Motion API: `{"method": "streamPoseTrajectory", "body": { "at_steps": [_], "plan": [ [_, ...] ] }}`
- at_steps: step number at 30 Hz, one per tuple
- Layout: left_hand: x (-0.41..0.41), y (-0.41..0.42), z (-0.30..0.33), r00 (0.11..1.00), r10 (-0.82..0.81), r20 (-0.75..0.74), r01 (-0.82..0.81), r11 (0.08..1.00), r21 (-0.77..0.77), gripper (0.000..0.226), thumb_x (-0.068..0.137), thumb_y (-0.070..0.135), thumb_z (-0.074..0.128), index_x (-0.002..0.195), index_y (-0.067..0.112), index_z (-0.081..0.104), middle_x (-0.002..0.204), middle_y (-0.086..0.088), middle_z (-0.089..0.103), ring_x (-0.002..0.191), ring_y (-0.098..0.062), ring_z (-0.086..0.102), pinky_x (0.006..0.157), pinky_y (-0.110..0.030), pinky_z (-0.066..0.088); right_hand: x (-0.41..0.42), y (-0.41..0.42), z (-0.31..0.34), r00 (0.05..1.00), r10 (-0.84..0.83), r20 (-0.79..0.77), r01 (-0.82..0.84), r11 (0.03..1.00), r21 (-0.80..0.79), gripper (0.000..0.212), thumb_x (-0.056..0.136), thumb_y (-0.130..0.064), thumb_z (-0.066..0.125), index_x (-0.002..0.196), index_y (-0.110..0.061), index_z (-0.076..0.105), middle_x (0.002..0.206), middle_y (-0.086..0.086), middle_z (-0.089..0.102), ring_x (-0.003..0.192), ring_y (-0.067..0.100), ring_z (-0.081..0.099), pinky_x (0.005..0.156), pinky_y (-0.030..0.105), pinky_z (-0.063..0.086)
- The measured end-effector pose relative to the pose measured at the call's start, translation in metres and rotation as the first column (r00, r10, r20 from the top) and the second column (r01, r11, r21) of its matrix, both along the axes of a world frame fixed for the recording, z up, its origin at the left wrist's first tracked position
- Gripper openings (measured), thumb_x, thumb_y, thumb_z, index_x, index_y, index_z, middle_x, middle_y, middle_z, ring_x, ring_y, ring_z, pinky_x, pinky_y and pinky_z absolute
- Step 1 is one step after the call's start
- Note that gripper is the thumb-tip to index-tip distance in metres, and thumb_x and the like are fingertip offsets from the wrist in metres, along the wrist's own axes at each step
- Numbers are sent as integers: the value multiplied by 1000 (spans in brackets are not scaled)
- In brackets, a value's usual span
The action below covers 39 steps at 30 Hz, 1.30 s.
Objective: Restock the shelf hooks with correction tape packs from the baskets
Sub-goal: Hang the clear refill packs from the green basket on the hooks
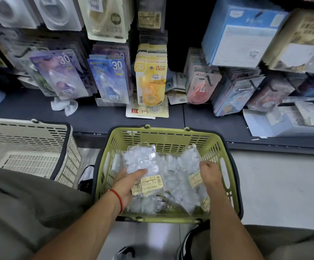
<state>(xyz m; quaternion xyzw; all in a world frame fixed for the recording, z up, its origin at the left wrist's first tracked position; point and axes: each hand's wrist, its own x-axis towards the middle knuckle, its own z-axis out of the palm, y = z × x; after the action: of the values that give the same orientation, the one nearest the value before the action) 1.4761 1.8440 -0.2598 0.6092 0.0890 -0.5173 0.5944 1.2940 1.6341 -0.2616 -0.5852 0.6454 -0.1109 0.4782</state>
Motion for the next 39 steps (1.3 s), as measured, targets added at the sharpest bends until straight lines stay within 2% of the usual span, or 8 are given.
{"method": "streamPoseTrajectory", "body": {
  "at_steps": [3,7,13,20,26,31,36,39],
  "plan": [
    [-4,-7,10,1000,-8,19,9,997,-77,49,82,10,85,127,15,64,115,-15,78,96,-35,78,72,-50,65,-6,-2,32,898,-122,423,-16,951,310,16,95,-4,53,83,-5,63,85,16,66,78,30,65,62,36,44],
    [-6,-18,37,1000,-5,24,10,977,-214,69,70,21,92,131,19,59,116,-13,78,102,-35,77,73,-45,63,4,9,70,759,61,648,-286,926,248,17,95,-19,72,108,-12,80,108,15,79,89,26,76,69,37,60],
    [11,-31,113,973,46,226,49,917,-396,71,71,25,91,135,22,61,123,-5,77,112,-29,74,96,-53,59,57,20,135,742,374,557,-428,903,-36,17,98,-16,71,114,-10,70,98,14,80,78,22,77,62,31,61],
    [56,-52,209,872,167,460,88,870,-485,73,70,15,92,133,22,56,120,-7,77,110,-31,75,95,-56,59,118,2,242,674,616,408,-502,787,-359,22,97,-22,72,115,-24,60,102,1,81,82,22,79,63,37,60],
    [117,-67,283,682,186,707,229,864,-449,102,59,36,101,146,25,49,135,-4,67,124,-24,66,109,-47,51,159,-11,319,647,647,402,-396,737,-548,28,85,-58,66,94,-33,59,96,2,79,89,26,77,83,56,62],
    [152,-60,307,395,271,878,103,936,-336,91,73,37,94,144,40,38,113,30,49,96,14,59,76,-7,49,178,-22,333,675,591,442,-296,766,-571,27,84,-61,56,92,-36,57,112,20,70,100,43,70,84,60,58],
    [164,-52,292,426,342,838,20,922,-386,96,75,29,93,153,26,37,138,2,56,118,-21,63,99,-39,55,195,-28,333,697,566,440,-270,776,-570,32,87,-56,56,98,-26,57,110,22,70,101,46,69,86,61,57],
    [170,-52,287,438,367,821,8,911,-412,98,74,27,93,154,27,37,130,8,58,112,-7,63,87,-25,55,198,-28,330,706,543,454,-263,797,-544,36,86,-55,58,100,-23,60,111,22,71,102,49,69,84,67,57]
  ]
}}
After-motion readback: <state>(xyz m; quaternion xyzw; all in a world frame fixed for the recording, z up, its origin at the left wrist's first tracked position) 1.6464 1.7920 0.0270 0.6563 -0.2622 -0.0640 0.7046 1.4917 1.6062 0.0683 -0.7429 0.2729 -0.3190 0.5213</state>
